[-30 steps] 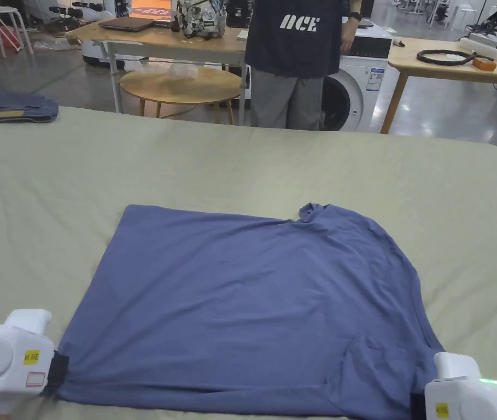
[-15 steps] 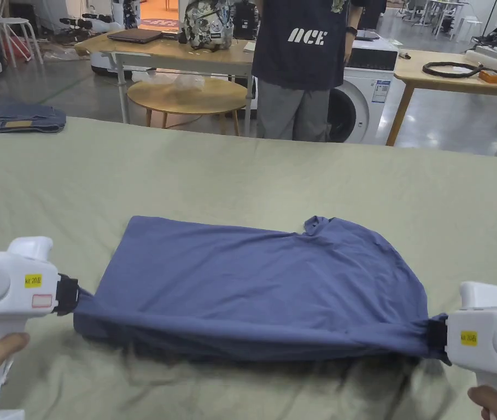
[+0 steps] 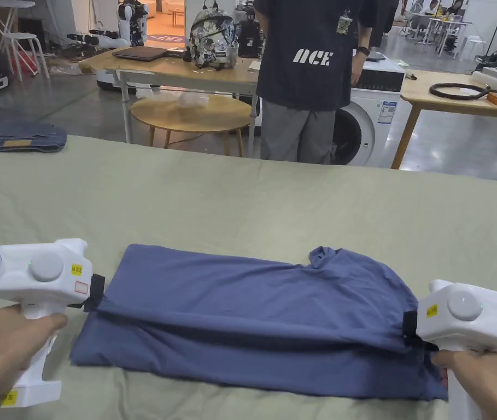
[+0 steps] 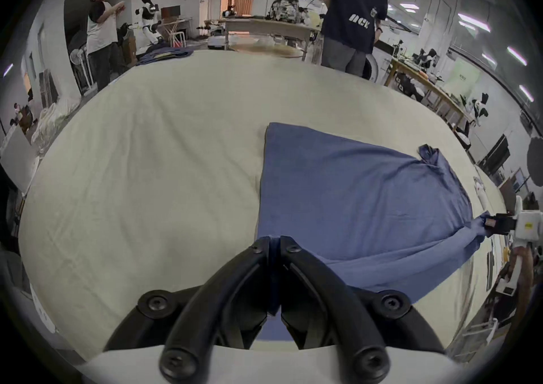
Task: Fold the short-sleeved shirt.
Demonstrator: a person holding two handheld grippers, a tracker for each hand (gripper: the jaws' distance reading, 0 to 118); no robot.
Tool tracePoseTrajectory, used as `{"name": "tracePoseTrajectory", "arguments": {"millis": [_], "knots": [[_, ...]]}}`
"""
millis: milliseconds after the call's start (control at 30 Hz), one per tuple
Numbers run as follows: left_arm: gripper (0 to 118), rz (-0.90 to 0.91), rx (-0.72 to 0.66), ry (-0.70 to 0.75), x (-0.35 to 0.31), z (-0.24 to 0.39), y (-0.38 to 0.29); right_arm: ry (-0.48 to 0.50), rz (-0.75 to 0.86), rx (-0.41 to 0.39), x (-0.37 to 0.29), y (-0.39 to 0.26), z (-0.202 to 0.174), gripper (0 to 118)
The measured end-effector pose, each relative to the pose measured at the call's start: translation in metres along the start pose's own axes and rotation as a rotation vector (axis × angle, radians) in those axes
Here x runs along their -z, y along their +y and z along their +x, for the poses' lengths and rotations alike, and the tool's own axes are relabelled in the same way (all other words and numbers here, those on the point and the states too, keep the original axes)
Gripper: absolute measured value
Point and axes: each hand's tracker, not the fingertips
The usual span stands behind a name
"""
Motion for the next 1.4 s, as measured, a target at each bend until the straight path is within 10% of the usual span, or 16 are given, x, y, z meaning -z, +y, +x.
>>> {"name": "tracePoseTrajectory", "arguments": {"millis": [400, 700, 833, 933, 1033, 1400], "knots": [[2, -0.022, 0.01, 0.024, 0.02, 0.018, -0.001, -0.056, 0.096, -0.081, 0.027, 0.006, -0.006, 41], [30, 0.228, 0.058, -0.05, -0.038, 0.034, -0.031, -0.05, 0.417, -0.127, -0.038, -0.036, -0.023, 59], [30, 0.403, 0.126, -0.017, -0.066, 0.048, -0.057, -0.039, 0.534, -0.123, -0.061, -0.066, -0.035, 57], [22, 0.496, 0.171, 0.046, -0.085, 0.061, -0.078, -0.004, 0.563, -0.103, -0.074, -0.082, -0.043, 15], [1, 0.515, 0.149, 0.003, -0.097, 0.061, -0.088, 0.009, 0.597, -0.121, -0.084, -0.096, -0.054, 0], [0, 0.236, 0.13, -0.096, -0.09, 0.036, -0.078, 0.017, 0.565, -0.165, -0.093, -0.117, -0.069, 0]]}}
